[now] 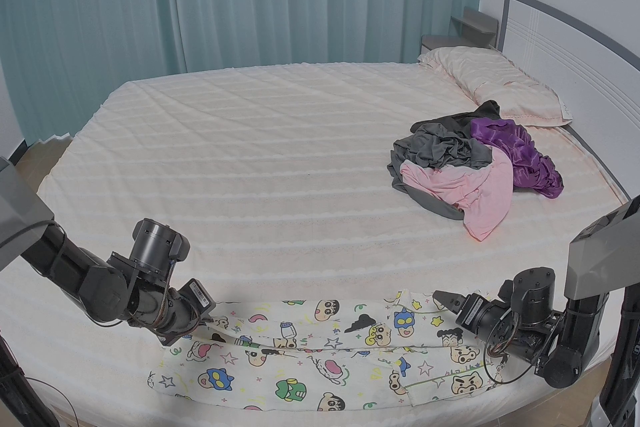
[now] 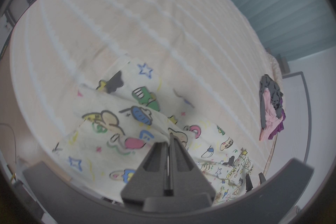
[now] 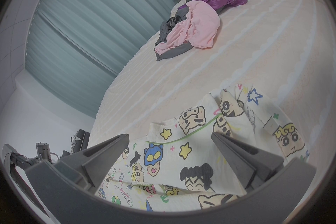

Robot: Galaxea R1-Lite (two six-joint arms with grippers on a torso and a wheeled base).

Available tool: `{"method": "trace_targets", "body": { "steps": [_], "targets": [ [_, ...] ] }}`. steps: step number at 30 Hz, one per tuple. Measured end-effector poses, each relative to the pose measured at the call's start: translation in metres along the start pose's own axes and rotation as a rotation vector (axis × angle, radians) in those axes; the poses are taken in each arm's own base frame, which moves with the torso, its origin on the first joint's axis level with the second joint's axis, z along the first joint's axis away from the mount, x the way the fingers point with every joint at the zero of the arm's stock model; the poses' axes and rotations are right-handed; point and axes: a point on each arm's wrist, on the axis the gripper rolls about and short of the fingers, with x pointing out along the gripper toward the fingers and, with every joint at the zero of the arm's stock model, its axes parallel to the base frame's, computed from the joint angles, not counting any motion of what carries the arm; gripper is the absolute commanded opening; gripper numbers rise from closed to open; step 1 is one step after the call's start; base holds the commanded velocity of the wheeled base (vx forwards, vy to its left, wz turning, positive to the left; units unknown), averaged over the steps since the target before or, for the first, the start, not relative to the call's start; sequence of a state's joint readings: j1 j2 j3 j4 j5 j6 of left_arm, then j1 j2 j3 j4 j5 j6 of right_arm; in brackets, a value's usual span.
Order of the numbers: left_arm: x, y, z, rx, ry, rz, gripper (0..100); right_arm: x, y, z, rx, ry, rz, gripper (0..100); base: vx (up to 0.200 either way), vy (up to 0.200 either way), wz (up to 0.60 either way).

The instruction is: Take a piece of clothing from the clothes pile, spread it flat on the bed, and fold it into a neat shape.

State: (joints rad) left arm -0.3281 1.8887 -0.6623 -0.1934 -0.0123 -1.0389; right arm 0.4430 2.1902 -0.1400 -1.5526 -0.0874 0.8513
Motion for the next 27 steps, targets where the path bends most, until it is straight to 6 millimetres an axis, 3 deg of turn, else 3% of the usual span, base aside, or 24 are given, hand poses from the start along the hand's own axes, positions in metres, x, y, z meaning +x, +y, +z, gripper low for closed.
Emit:
{"method": "trace_targets", "body": {
  "steps": [12, 22, 27],
  "targets": [
    [0.011, -0.012, 0.013, 0.213, -0.164, -0.063, 0, -0.001, 0.0, -0.002, -0.004, 0.014, 0.002, 100, 0.0, 0.0, 0.0],
    [-0.001, -0.019, 0.017, 0.362, -0.24, -0.112, 0, 0.0, -0.001, -0.006, -0.009, 0.031, -0.006, 100, 0.0, 0.0, 0.0],
    [-0.003, -0.009, 0.013, 0.373, -0.231, -0.092, 0, 0.0, -0.002, -0.009, -0.012, 0.041, -0.009, 100, 0.0, 0.0, 0.0]
  ]
}}
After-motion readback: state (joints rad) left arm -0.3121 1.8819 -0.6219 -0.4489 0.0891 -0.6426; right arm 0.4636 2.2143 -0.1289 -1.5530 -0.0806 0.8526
